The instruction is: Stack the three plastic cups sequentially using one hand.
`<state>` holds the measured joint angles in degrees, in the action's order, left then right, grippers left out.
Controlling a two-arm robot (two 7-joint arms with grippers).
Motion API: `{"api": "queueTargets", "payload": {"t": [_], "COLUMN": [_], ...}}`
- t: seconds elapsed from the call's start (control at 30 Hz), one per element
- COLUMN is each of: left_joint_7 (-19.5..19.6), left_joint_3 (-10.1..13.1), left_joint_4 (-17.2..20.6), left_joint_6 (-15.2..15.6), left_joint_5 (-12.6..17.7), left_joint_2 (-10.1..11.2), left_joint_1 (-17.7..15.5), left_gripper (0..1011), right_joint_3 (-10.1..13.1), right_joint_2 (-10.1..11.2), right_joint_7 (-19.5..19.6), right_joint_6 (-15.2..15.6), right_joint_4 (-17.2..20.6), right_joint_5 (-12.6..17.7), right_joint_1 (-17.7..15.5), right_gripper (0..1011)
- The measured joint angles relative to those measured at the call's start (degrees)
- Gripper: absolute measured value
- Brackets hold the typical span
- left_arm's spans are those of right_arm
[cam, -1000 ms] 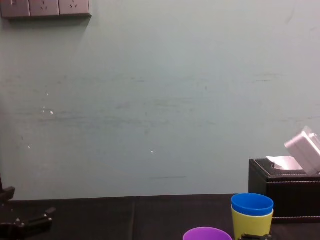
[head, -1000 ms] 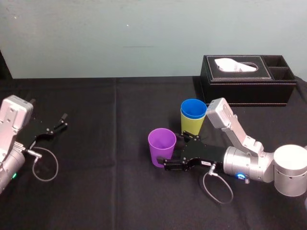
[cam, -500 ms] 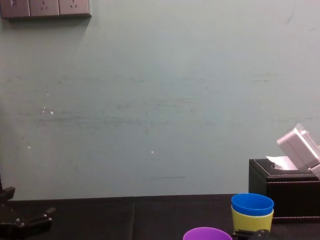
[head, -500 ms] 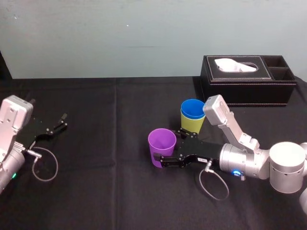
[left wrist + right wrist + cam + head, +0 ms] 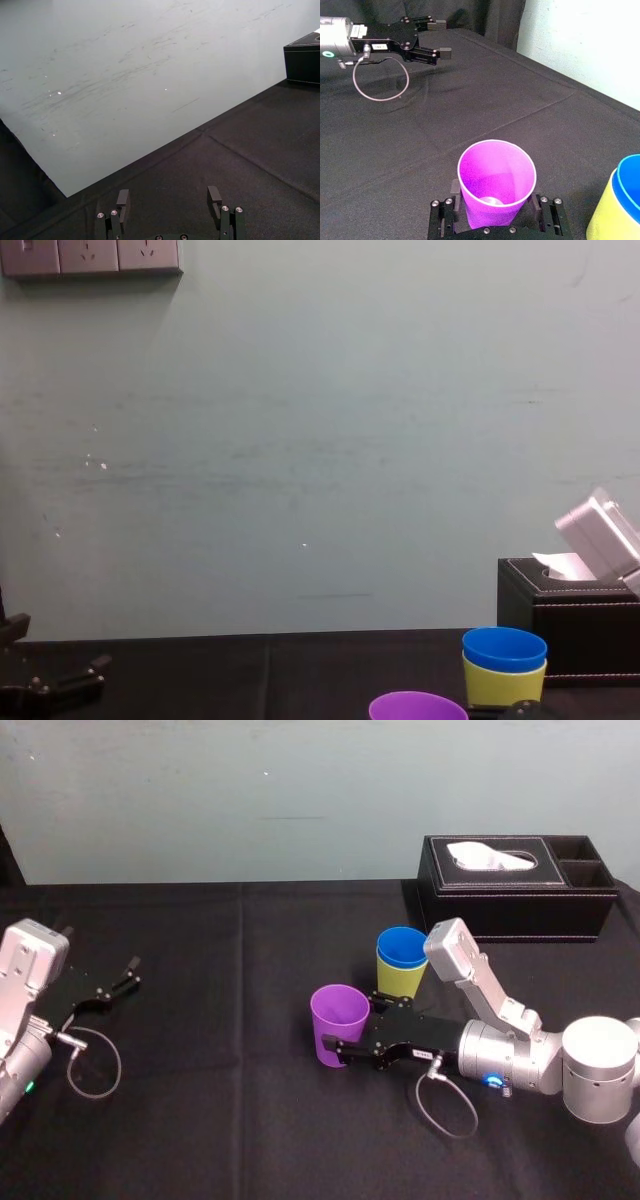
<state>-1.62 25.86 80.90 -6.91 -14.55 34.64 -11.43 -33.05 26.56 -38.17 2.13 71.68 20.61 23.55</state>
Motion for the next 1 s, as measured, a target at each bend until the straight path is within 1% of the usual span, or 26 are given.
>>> {"api": "queueTargets", "payload": {"t": [0.1, 0.33, 1.0], "left_joint_7": [0.0, 0.0, 0.0], "left_joint_3": [0.0, 0.0, 0.0], "left_joint_4": [0.0, 0.0, 0.0], "left_joint_6": [0.0, 0.0, 0.0], "left_joint_5": [0.0, 0.0, 0.0], "left_joint_2": [0.0, 0.0, 0.0], "left_joint_1": [0.0, 0.0, 0.0], "left_gripper": [1010, 1010, 1010], "right_joint_3": [0.0, 0.0, 0.1], "right_joint_2": [0.0, 0.0, 0.1], "right_joint_7": [0.0, 0.0, 0.1], "right_joint_6": [0.0, 0.0, 0.0], "right_joint_4": [0.0, 0.0, 0.1], "right_joint_5": [0.0, 0.0, 0.0], "right_joint_1": [0.0, 0.0, -0.1], "right_gripper": [763, 734, 731]}}
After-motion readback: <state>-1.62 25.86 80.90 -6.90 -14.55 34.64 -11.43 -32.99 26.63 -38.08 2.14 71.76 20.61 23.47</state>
